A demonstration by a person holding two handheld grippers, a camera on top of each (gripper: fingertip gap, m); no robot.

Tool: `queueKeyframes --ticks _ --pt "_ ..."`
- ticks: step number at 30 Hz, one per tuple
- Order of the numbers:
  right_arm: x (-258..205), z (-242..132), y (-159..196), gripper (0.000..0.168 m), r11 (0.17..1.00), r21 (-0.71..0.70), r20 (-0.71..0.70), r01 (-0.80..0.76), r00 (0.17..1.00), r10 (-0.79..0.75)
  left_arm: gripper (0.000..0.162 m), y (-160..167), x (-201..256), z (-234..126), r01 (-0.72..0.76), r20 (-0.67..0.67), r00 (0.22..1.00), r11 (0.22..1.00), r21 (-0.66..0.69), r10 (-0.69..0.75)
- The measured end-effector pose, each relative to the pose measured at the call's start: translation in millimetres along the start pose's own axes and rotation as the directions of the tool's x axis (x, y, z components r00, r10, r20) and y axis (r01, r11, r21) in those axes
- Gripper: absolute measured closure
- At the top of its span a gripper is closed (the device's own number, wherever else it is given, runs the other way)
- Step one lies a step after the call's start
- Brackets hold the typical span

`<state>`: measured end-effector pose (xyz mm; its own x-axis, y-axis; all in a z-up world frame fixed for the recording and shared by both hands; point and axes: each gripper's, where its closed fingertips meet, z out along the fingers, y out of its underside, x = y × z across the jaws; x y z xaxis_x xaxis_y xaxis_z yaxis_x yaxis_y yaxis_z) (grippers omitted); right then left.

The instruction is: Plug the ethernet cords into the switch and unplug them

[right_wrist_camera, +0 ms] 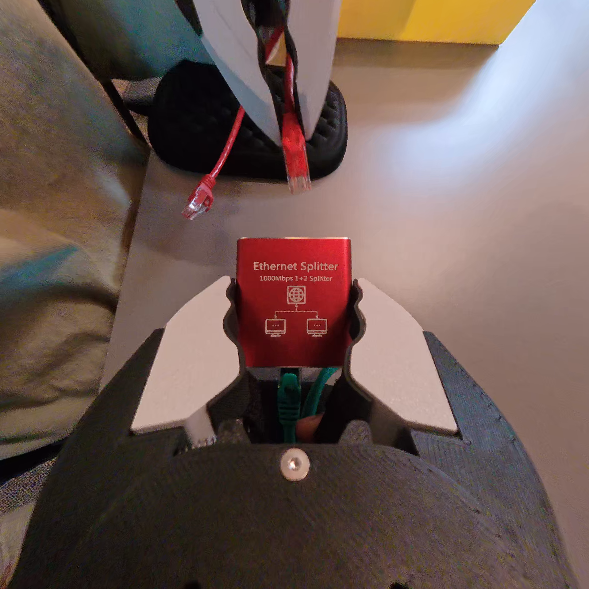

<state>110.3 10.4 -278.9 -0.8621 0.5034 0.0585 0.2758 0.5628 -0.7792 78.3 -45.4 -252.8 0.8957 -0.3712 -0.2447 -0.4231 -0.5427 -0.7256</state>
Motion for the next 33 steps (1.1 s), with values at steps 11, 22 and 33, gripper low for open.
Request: queueKeyframes --ticks 11,22,33 --pt "-8.6 9.0 -6.0 0.099 0.999 -0.047 0.028 0.003 1.000 -0.001 0.152 -2.8 7.2 16.3 -0.045 -0.006 0.999 0.999 -0.020 0.045" --pt "-9.4 10.2 -4.7 0.099 0.999 -0.034 0.026 0.005 1.000 -0.004 0.152 -3.0 9.9 17.0 -0.009 -0.036 0.999 0.999 0.032 0.010" --pt "-11.8 16.2 -9.2 0.099 0.999 -0.011 0.033 0.048 0.998 -0.047 0.152 -2.7 12.4 16.1 -0.070 -0.040 0.997 0.996 0.055 0.072"
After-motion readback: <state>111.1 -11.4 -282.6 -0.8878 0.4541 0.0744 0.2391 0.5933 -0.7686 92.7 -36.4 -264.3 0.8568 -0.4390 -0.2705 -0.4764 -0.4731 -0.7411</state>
